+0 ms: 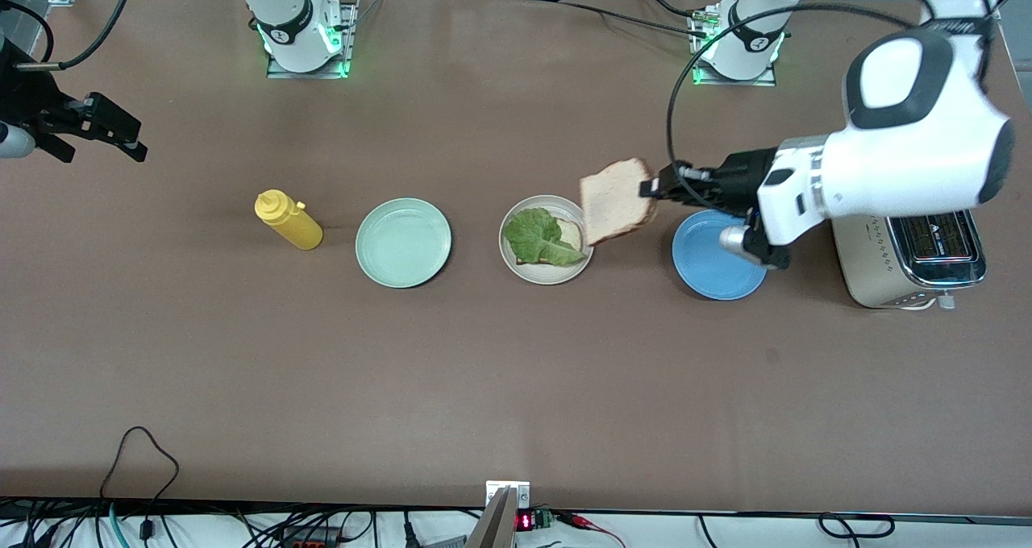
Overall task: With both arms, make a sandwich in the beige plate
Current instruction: 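Lift the bread slice out and carry it over the beige plate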
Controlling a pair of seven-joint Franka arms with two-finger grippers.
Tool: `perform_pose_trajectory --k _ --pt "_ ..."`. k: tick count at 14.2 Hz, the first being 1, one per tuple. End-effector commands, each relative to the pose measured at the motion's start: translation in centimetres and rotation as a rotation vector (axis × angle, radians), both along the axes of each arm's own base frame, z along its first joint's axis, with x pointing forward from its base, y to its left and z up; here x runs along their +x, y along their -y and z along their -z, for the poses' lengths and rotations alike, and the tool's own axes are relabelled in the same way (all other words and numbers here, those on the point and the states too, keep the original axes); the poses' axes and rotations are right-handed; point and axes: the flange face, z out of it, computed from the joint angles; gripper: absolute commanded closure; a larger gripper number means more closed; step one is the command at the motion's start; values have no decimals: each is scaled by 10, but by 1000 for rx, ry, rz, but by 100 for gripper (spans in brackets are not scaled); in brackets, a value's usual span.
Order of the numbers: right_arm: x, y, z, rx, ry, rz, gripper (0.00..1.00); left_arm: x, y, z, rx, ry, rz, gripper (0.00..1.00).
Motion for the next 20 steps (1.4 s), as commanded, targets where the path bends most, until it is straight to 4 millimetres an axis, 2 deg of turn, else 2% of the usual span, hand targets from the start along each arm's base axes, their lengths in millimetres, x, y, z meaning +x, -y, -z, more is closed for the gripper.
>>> perform_pose_trajectory --k 1,4,8,9,11,14,17,20 --pt "-1 2 -6 -3 1 -8 0 -3 19 40 -37 50 10 100" --pt "-1 3 -7 -3 1 -8 0 -21 27 103 -121 102 -12 100" --pt "-1 3 -7 -3 1 -8 0 -48 25 172 -205 101 -34 100" --pt "-1 2 -7 -1 1 -9 0 -55 31 187 -219 107 -48 100" --pt "-1 3 -7 -1 1 -8 0 -61 34 223 -278 128 -72 100" --pt "-1 2 -8 -3 2 -9 0 -66 32 258 -304 145 -81 100" --pt "-1 2 -7 -3 1 -9 0 -82 31 297 -340 131 -88 100" --pt "-1 2 -8 -1 2 -9 0 -93 36 322 -403 153 -122 100"
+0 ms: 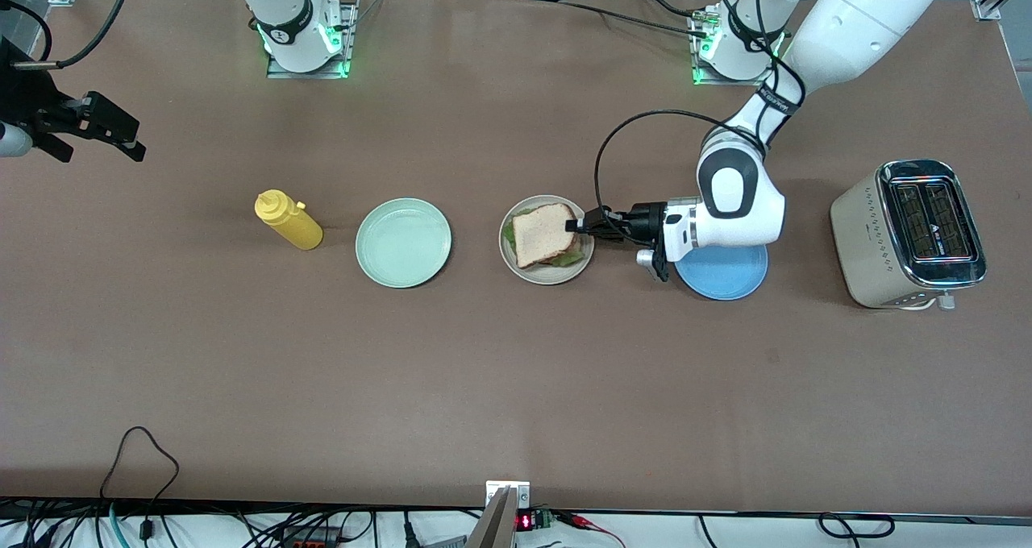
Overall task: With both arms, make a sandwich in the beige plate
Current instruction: 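Lower the bread onto the lettuce and open the left gripper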
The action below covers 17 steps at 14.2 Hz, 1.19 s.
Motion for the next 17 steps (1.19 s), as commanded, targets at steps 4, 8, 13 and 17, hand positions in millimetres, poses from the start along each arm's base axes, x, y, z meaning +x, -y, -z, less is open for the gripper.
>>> perform_pose_trajectory --k 4,8,13,17 --pt "-1 1 -7 -1 0 -10 0 -12 5 18 -38 26 -20 89" --pt "-2 1 -7 -1 0 -11 0 -8 -8 13 -23 28 -35 0" --pt "-2 1 -7 -1 0 -10 0 0 -30 -9 66 81 14 0" --pt "-2 1 -7 -1 0 -10 0 3 -38 -42 205 37 75 0"
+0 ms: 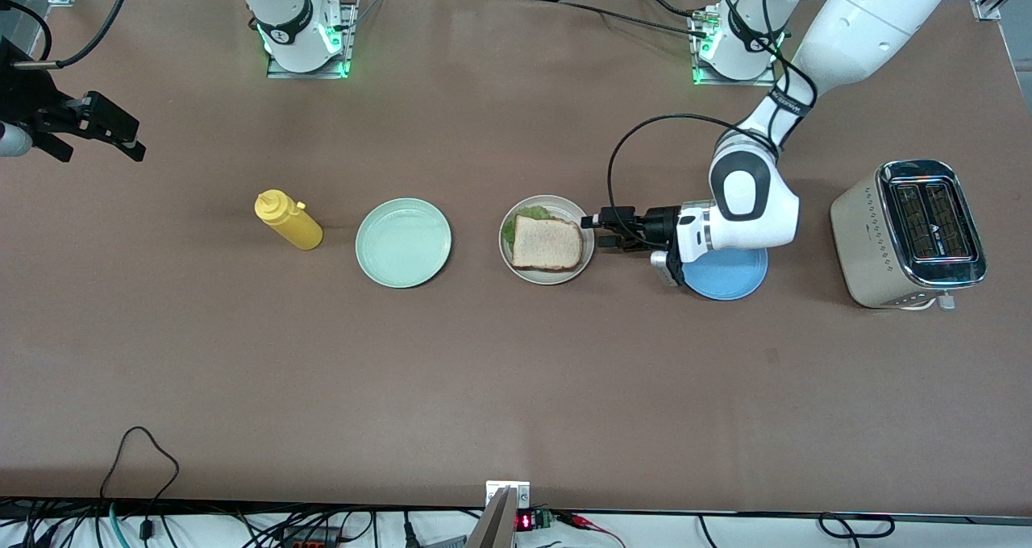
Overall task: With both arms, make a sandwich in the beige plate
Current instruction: 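Lower the bread onto the lettuce and open the left gripper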
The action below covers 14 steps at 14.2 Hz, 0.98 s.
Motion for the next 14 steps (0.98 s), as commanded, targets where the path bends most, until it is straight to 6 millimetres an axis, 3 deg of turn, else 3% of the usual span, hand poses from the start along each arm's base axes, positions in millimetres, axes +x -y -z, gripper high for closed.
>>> perform_pose_trajectory --k 1,6,8,14 --pt "-2 1 -7 -1 0 -9 0 -7 -7 -37 123 -25 26 0" --pt "-2 1 -7 -1 0 -9 0 6 -11 -106 449 -87 119 0" --pt "-2 1 -7 -1 2 -9 0 20 -28 -129 636 -110 179 0" --pt "2 0 -3 0 -3 -11 0 32 -61 -168 1001 -116 316 0"
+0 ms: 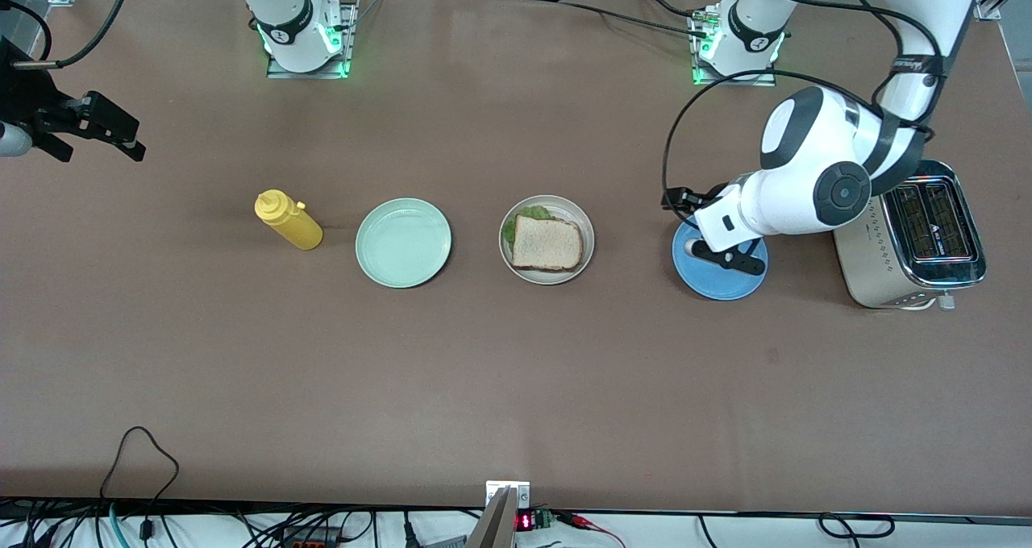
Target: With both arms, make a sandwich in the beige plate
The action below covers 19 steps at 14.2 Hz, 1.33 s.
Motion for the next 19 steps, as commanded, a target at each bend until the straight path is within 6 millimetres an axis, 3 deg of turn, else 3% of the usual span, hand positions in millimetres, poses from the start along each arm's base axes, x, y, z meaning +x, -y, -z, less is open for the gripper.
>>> perform_pose_trajectory --k 1,4,6,11,15,19 --pt "3 0 -1 1 0 -11 0 10 -14 -24 130 0 49 0" --pt "15 -5 -5 9 5 -19 0 24 -33 -71 162 7 39 0" --pt "21 -7 -3 9 5 -22 0 31 -57 -119 174 53 0 0" --pt "20 -9 -4 11 6 -25 0 7 -101 -221 227 257 -97 0" --pt "20 -9 -5 11 8 -25 0 -28 -130 -267 173 313 -36 0" --pt "20 -9 -5 10 8 -25 0 -33 -140 -277 147 334 -67 0"
